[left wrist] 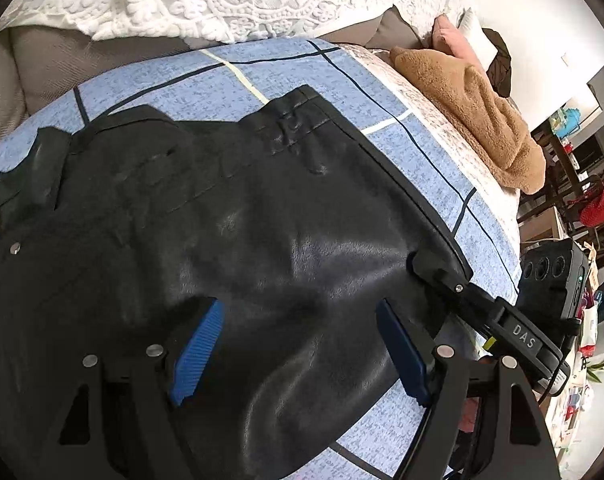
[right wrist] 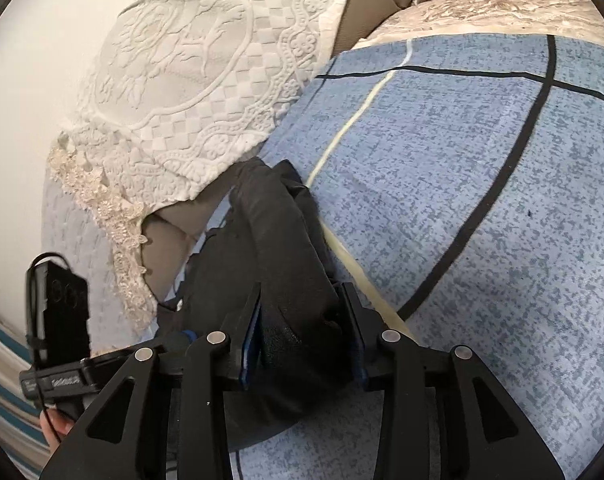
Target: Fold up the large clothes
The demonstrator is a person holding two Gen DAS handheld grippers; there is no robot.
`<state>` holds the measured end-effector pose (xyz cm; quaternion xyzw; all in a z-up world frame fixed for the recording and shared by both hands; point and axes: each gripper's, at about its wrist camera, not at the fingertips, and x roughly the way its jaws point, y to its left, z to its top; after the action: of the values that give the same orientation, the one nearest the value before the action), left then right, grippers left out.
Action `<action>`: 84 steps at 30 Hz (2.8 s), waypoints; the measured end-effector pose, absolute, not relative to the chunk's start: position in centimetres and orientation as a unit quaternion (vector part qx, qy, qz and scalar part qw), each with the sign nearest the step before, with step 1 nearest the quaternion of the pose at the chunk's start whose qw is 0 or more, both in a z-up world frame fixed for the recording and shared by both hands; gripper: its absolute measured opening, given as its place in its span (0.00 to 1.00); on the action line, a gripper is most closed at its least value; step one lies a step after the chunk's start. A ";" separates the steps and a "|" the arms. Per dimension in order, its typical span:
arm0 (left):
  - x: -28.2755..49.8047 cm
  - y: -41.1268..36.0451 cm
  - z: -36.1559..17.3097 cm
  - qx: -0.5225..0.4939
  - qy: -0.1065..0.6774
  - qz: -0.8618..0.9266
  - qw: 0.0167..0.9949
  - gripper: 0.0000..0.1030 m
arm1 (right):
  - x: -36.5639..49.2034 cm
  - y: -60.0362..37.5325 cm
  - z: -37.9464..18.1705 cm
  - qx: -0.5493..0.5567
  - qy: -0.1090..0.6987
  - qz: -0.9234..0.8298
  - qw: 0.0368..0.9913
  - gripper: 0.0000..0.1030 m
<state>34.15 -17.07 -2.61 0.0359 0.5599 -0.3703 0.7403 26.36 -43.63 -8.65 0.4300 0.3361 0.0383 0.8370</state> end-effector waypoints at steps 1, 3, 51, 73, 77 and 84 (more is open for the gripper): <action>34.3 -17.1 -2.6 0.031 0.563 -0.373 0.737 0.78 | 26.3 -43.6 -8.6 0.430 0.334 0.038 0.838 0.32; 34.5 -17.4 -2.3 0.032 0.565 -0.372 0.736 0.78 | 26.3 -43.1 -8.1 0.415 0.327 0.036 0.848 0.27; 39.1 -17.8 0.6 0.141 0.614 -0.311 0.712 0.26 | 25.9 -27.3 -1.3 0.157 0.262 0.193 0.932 0.17; 38.5 -0.8 6.4 0.028 0.565 -0.319 0.761 0.16 | 24.2 -16.5 3.9 0.107 0.239 0.257 0.930 0.14; 38.4 2.2 6.3 0.005 0.559 -0.321 0.764 0.16 | 24.6 -14.4 4.3 0.096 0.243 0.268 0.927 0.14; 38.1 6.6 5.9 -0.029 0.553 -0.323 0.768 0.16 | 25.0 -11.1 4.4 0.087 0.254 0.285 0.920 0.13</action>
<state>38.10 6.64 5.90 -0.0288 0.5525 -0.3228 0.7679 24.97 -11.14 4.44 0.0871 0.2543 0.2847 0.9202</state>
